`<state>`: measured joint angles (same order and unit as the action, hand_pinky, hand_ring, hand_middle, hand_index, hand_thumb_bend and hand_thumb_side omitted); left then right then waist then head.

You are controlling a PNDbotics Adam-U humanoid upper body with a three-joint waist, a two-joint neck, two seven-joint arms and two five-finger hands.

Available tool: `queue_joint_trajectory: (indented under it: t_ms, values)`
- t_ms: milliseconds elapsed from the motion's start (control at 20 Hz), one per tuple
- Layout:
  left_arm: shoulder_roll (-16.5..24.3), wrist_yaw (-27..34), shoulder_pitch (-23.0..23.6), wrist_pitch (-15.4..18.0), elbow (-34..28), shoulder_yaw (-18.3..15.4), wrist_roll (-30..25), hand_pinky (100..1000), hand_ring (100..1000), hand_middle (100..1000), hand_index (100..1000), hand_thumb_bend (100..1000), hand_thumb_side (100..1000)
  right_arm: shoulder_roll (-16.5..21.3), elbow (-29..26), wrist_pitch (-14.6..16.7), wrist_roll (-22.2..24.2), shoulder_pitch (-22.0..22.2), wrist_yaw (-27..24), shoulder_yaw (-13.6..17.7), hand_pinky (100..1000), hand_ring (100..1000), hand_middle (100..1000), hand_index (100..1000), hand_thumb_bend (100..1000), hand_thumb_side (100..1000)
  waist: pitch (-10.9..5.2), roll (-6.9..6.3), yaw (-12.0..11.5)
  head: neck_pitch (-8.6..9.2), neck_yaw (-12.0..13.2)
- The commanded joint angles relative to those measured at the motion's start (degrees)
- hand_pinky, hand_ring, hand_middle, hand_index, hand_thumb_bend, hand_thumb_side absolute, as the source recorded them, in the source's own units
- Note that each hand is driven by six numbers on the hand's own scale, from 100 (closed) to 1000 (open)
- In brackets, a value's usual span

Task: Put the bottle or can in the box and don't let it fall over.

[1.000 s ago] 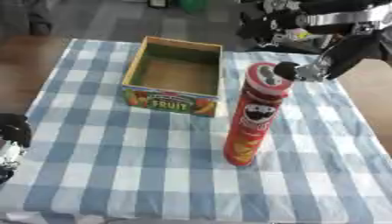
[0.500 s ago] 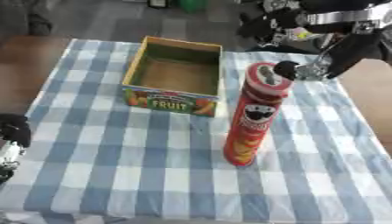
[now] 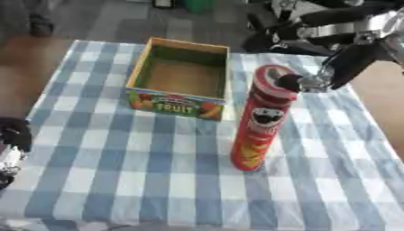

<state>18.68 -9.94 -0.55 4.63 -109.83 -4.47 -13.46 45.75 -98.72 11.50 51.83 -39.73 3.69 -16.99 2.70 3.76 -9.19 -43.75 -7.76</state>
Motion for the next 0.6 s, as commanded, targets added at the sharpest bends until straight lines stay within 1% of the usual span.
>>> queue_joint_trajectory:
  t_ms: [50,600]
  values:
    - [0.4,0.3,-0.4,0.1,-0.7,-0.3,-0.2,601,539,570,696,205,473,0.6,0.4,0.4,0.1,-0.6,1.0,0.0,965,1000,1000,1000,160,612,-0.65,-0.23,0.0,-0.09,-0.2]
    - [0.4,0.4,-0.4,0.2,-0.7,-0.3,-0.4,602,541,571,696,199,475,0.4,0.7,0.8,0.1,-0.5,1.4,-0.2,964,1000,1000,1000,159,611,-0.69,-0.22,-0.1,-0.07,-0.2]
